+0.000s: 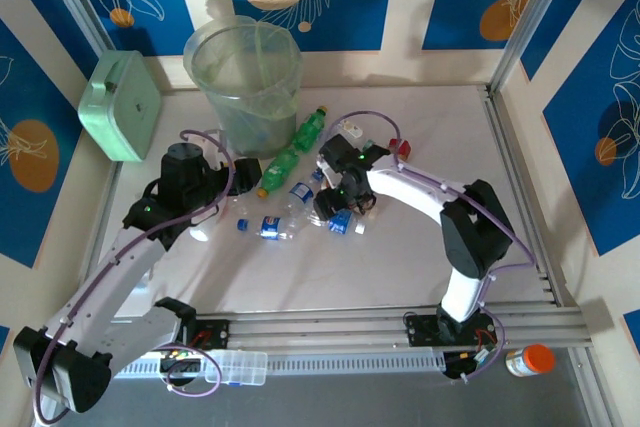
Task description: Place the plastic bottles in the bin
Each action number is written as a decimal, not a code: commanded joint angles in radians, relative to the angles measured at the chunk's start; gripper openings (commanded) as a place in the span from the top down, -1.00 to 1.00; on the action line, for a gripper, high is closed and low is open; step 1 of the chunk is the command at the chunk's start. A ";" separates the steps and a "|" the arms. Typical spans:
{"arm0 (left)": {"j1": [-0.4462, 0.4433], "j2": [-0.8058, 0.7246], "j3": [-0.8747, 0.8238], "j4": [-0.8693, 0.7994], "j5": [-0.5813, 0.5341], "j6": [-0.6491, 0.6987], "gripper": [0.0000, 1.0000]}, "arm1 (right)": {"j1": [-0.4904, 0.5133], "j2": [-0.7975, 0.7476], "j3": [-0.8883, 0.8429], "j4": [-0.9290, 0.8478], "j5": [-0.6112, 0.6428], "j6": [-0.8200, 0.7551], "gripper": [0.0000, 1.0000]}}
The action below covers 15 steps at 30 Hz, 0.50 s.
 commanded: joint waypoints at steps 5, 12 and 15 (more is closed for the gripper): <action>-0.020 -0.037 -0.007 0.023 -0.025 0.039 -0.48 | 0.071 0.059 0.027 -0.065 0.020 -0.059 -0.64; -0.022 -0.030 -0.009 0.023 -0.019 0.037 -0.49 | 0.099 0.079 -0.030 -0.039 0.029 -0.062 -0.63; -0.022 -0.032 -0.010 0.020 -0.022 0.038 -0.49 | 0.111 0.092 -0.051 -0.027 0.027 -0.059 -0.61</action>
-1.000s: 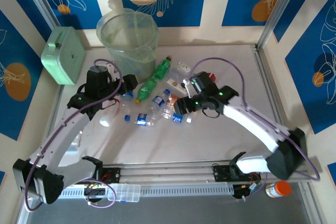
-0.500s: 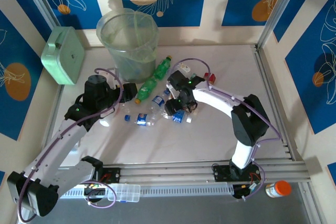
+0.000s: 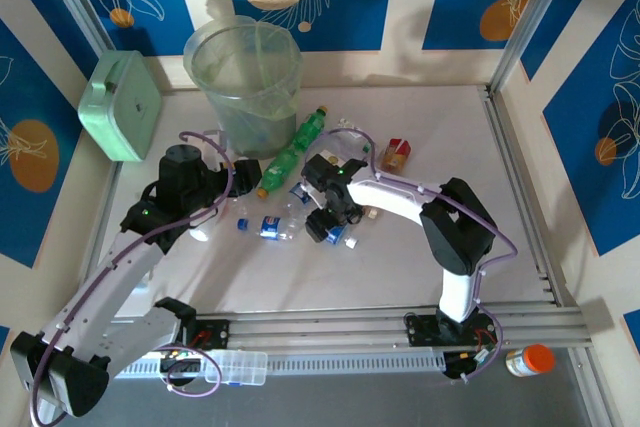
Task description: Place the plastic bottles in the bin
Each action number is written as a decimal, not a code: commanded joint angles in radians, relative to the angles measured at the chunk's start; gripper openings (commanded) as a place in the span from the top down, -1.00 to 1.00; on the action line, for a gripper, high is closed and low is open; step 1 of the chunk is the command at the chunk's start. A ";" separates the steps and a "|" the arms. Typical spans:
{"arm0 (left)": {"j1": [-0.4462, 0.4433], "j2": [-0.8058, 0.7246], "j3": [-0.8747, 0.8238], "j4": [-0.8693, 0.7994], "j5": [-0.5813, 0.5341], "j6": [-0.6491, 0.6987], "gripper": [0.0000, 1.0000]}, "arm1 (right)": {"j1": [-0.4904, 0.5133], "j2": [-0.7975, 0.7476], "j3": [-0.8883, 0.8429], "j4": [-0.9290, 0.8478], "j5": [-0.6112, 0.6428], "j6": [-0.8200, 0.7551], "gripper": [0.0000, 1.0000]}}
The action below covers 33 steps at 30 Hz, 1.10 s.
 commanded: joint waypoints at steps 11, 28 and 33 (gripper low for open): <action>-0.009 -0.001 -0.013 0.019 -0.016 0.018 -0.49 | 0.034 -0.061 -0.088 0.054 -0.040 -0.006 -0.37; -0.009 0.030 -0.022 0.045 0.003 -0.025 -0.65 | -0.004 -0.291 -0.116 0.044 -0.084 0.033 -0.02; -0.009 0.049 -0.025 0.157 0.193 -0.128 -0.87 | -0.021 -0.469 -0.125 0.115 -0.190 0.061 -0.02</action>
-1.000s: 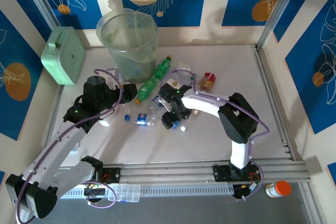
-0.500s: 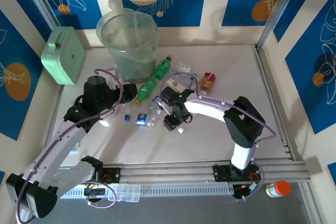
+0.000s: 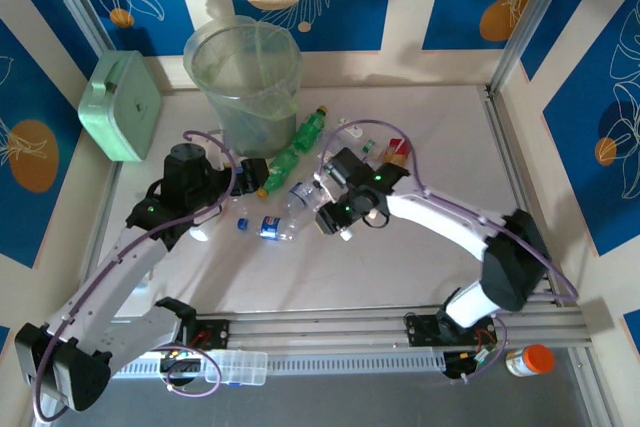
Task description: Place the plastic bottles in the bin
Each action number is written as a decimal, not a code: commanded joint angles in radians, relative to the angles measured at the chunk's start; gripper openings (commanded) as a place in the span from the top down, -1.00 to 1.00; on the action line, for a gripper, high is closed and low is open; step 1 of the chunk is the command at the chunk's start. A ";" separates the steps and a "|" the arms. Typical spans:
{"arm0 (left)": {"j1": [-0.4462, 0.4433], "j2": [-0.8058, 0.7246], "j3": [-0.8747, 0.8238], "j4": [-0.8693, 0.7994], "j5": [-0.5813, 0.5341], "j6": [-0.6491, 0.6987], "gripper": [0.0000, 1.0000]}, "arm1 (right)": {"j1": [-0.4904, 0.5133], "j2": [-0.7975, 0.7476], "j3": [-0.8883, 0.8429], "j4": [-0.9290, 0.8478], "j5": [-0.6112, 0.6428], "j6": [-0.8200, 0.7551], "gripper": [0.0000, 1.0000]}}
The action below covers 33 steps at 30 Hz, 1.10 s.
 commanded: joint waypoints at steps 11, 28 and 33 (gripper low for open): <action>-0.069 0.092 -0.063 0.729 0.629 -0.330 -0.99 | -0.158 -0.314 -0.060 0.210 -0.522 0.158 -0.02; -0.227 0.230 0.036 0.803 0.656 -0.267 -0.88 | -0.176 -0.397 -0.103 0.231 -0.681 0.155 -0.02; -0.243 0.277 0.039 0.912 0.674 -0.322 -0.71 | -0.176 -0.409 -0.122 0.239 -0.684 0.155 -0.02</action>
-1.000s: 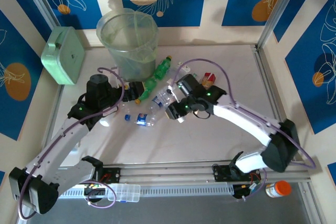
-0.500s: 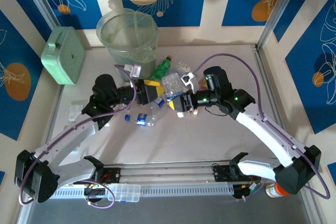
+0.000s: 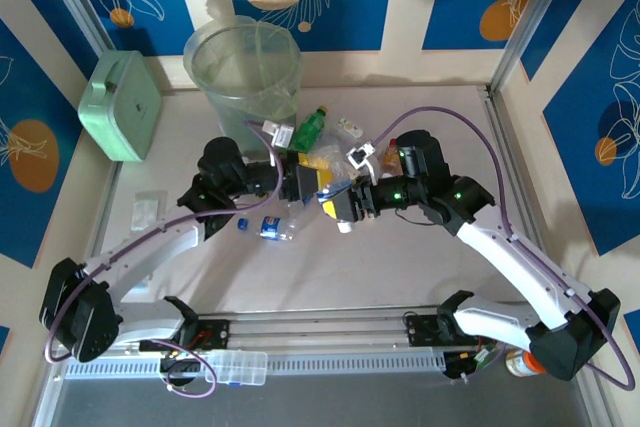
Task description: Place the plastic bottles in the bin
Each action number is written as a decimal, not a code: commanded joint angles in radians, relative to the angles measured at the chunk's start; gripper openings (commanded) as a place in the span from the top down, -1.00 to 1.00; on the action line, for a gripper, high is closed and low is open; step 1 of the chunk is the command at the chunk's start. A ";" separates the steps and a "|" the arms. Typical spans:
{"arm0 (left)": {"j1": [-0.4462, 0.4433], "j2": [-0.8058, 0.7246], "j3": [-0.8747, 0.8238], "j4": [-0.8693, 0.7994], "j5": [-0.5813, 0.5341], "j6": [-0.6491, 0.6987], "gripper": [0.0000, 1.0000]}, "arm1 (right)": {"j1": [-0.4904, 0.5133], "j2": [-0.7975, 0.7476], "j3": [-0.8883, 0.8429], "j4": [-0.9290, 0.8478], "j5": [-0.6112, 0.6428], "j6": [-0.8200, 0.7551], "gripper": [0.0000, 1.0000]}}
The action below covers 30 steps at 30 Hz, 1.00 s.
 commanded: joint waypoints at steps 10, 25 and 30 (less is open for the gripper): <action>-0.047 0.053 0.052 0.158 0.068 -0.025 -0.28 | 0.009 -0.032 -0.070 0.039 -0.050 0.005 -0.02; -0.037 0.019 0.130 -0.144 -0.087 0.189 -0.03 | 0.020 -0.201 -0.113 0.063 0.191 0.008 -0.98; -0.005 -0.011 0.227 -0.414 -0.337 0.371 0.40 | 0.024 -0.328 -0.135 0.096 0.312 0.013 -0.99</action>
